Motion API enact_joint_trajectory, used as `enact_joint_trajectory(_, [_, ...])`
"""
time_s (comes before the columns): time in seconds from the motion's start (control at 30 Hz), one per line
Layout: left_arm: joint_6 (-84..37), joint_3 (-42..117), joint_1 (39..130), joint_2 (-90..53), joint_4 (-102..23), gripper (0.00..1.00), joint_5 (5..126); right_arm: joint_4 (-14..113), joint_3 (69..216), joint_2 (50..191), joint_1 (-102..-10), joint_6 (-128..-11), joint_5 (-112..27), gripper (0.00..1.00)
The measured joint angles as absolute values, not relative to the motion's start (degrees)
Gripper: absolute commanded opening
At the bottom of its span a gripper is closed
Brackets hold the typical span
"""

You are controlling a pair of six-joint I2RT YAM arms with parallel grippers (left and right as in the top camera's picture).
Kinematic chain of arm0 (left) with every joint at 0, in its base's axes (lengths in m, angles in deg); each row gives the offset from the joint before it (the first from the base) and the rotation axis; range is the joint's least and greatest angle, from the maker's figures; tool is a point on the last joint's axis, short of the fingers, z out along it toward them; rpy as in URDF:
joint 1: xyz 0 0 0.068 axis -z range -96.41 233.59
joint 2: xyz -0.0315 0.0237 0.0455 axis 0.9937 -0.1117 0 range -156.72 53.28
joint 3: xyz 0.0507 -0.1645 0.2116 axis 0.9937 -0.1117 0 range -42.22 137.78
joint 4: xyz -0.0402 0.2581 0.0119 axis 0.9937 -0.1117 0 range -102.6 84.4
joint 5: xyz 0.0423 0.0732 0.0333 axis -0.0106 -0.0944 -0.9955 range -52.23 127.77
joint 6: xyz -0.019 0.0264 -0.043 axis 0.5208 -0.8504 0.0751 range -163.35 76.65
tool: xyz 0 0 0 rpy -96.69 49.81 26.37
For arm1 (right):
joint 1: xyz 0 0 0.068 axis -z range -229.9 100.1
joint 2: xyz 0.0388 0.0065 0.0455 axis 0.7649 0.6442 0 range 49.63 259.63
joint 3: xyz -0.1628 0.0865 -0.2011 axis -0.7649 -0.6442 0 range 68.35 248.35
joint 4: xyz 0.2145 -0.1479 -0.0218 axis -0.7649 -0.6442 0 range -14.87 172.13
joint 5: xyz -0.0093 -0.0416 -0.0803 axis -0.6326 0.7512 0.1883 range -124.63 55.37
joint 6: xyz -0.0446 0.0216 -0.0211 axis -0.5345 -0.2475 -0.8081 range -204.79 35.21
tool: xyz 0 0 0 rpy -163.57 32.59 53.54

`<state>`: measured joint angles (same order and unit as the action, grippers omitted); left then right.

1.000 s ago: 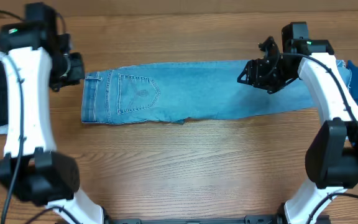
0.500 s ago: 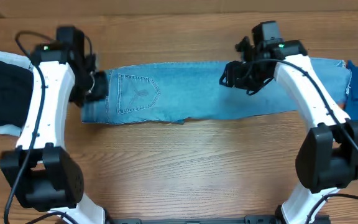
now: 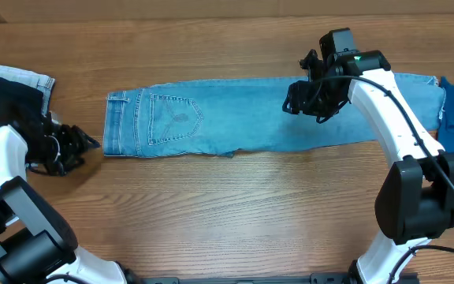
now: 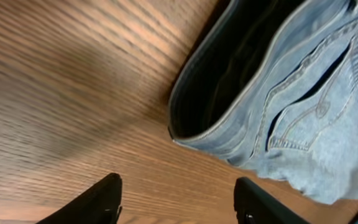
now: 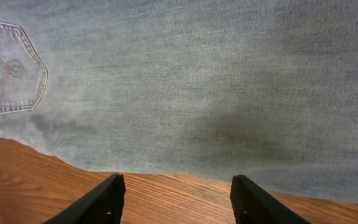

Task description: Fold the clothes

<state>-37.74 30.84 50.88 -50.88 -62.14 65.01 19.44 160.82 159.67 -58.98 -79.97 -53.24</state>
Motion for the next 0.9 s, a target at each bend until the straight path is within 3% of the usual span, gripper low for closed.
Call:
enact_joint_trajectory(0.37, [-37.1, 18.6, 50.1, -51.5, -43.1, 0.79, 73.3, 18.2, 160.8, 159.7, -59.0, -80.3, -53.1, 0.58])
enact_joint_trajectory(0.67, [-27.5, 10.2, 50.1, -51.5, -25.2, 0.83, 80.6, 18.1, 160.8, 159.7, -59.0, -80.3, -53.0, 0.59])
enact_joint_trajectory(0.8, [-25.6, 8.5, 50.2, -51.2, -22.4, 0.82, 82.6, 18.1, 160.8, 159.7, -59.0, -80.4, -53.0, 0.58])
enact_joint_trajectory(0.9, [-24.2, 8.0, 51.4, -51.2, -21.0, 0.72, 83.0, 18.1, 160.8, 159.7, -59.0, -80.4, -53.0, 0.58])
